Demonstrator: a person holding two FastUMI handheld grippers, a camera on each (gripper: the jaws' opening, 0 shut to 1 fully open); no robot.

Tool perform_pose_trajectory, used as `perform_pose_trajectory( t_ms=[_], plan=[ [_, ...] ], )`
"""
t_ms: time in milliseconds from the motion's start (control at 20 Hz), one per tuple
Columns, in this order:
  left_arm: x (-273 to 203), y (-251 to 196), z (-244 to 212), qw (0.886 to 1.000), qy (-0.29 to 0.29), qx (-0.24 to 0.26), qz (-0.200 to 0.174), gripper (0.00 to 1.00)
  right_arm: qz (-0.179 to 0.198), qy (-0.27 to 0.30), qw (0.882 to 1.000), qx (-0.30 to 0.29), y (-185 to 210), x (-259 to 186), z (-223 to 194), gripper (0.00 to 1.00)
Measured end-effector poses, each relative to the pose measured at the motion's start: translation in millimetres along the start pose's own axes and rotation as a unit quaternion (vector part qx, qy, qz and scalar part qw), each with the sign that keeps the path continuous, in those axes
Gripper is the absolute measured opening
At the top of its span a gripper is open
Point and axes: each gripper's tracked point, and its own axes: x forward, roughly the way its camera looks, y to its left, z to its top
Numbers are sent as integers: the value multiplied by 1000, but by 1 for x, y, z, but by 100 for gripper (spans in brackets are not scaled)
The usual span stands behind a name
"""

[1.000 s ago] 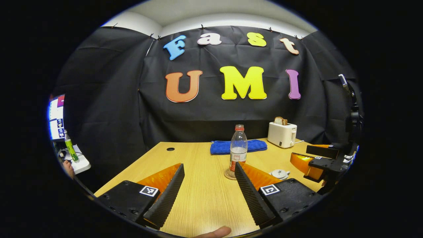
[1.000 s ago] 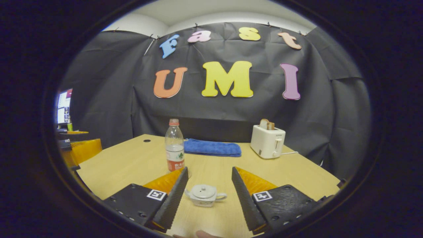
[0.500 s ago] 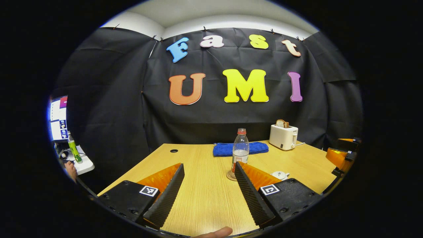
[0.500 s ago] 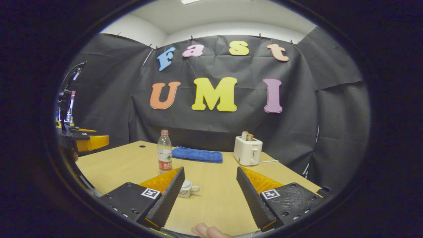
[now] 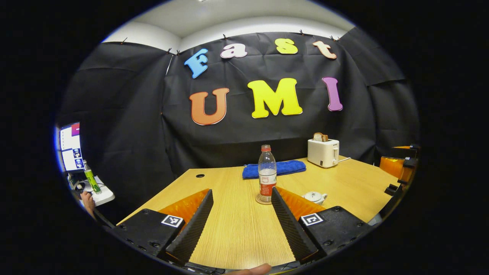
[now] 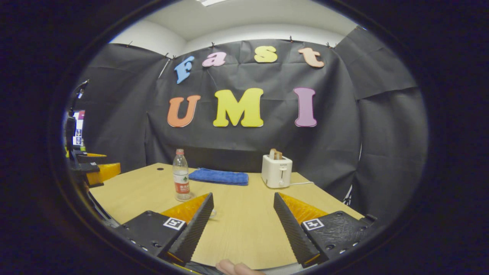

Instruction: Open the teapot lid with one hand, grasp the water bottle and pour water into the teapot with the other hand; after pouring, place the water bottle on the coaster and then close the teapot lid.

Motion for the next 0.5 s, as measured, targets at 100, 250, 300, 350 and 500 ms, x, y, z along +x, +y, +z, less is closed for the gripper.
perform_pose_trajectory(
  t_ms=[100, 250, 300, 350, 500],
  plan=[
    [3, -9, -4, 1000, 2, 6, -5, 96, -10, -10, 1000, -4, -9, 0, 6, 95],
    [6, -12, -10, 1000, 9, 4, -3, 95, -10, -9, 1000, 2, -12, 4, 3, 97],
    [7, -14, -9, 1000, 7, 4, -5, 95, -5, -7, 1000, 4, -10, 5, 0, 95],
    [6, -14, -8, 1000, 4, 3, -4, 95, -4, -1, 1000, 4, -9, 7, -3, 95],
    [2, -16, -1, 1000, -4, 6, -1, 95, 0, 3, 1000, 1, -5, 10, -5, 95]
  ],
)
